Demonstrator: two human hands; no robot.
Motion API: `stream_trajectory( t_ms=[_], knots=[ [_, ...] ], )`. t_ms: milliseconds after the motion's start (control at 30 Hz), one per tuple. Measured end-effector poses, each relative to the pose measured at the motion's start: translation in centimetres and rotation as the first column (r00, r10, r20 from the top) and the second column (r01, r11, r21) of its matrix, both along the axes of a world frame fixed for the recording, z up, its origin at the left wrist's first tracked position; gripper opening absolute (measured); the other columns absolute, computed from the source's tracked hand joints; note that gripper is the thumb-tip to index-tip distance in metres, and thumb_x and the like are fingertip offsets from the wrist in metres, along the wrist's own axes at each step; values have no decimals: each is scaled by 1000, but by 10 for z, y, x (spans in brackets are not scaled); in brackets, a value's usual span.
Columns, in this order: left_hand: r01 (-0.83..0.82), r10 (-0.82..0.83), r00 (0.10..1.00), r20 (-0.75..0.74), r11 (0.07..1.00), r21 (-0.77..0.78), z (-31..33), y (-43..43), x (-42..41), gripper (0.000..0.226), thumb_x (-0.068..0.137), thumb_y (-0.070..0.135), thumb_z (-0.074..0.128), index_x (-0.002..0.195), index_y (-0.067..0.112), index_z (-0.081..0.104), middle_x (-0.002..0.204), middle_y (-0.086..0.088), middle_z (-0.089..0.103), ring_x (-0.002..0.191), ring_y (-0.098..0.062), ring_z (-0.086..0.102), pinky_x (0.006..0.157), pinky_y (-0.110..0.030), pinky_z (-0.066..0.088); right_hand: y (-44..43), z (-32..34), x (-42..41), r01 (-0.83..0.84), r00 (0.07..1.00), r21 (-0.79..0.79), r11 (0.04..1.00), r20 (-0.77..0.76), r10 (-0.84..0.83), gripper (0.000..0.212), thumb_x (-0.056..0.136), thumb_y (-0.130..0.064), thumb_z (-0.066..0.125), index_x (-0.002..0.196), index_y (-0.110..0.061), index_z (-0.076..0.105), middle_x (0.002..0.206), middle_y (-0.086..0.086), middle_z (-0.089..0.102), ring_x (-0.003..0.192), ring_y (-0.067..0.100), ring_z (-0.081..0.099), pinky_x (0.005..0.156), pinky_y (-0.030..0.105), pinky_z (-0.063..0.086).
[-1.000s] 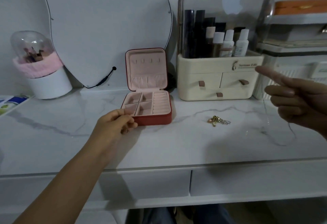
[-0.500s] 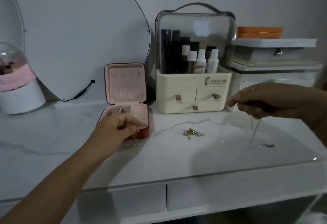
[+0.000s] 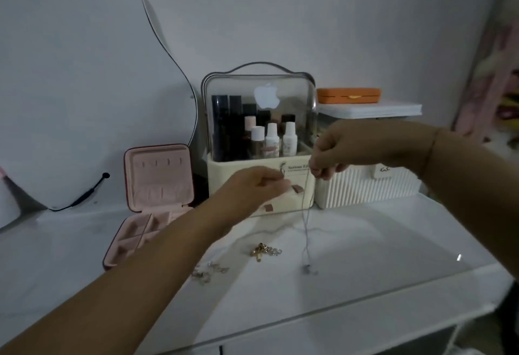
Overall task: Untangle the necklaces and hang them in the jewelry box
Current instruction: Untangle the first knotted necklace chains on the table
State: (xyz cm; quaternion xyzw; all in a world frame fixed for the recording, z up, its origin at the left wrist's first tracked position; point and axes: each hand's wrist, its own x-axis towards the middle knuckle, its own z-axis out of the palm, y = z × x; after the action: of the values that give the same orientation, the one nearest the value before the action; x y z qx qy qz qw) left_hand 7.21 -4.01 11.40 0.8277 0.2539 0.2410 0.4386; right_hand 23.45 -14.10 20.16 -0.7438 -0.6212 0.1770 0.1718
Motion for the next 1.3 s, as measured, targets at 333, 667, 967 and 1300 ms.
stream_trajectory(
  t_ms=[333, 667, 967, 1300],
  knots=[
    [159, -154, 981, 114, 987, -35, 73, -10, 44, 13, 88, 19, 63, 88, 9, 71, 70, 0, 68, 64, -10, 63, 74, -26, 54, 2, 6, 6, 135, 976, 528, 838, -217, -21, 33, 88, -34, 62, 70, -6, 63, 54, -3, 50, 49, 7, 41, 49, 19, 34],
    [131, -130, 988, 84, 991, -9, 68, 1, 44, 17, 90, 22, 61, 90, 9, 72, 82, -3, 75, 73, -11, 69, 68, -15, 53, 8, -28, 20, 153, 875, 549, 822, -461, 145, 29, 88, -33, 57, 82, -6, 66, 67, -3, 60, 62, 6, 50, 61, 19, 43],
    [57, -41, 979, 197, 996, -75, 69, 3, 67, 11, 85, 24, 67, 82, 15, 71, 66, 5, 70, 62, -5, 62, 64, -17, 51, 3, -109, 18, 148, 730, 401, 904, -662, 174, 33, 82, -37, 55, 108, -16, 61, 98, -1, 71, 93, 12, 67, 81, 23, 53],
    [-222, 308, 930, 201, 905, -364, 20, 53, 93, 9, 85, 20, 67, 83, 11, 67, 54, 5, 51, 47, -6, 43, 47, -17, 38, -28, -225, -12, 564, 628, 425, 708, -777, -34, 27, 92, 2, 54, 75, -12, 70, 61, 7, 67, 52, 8, 57, 58, 18, 47]
  ],
)
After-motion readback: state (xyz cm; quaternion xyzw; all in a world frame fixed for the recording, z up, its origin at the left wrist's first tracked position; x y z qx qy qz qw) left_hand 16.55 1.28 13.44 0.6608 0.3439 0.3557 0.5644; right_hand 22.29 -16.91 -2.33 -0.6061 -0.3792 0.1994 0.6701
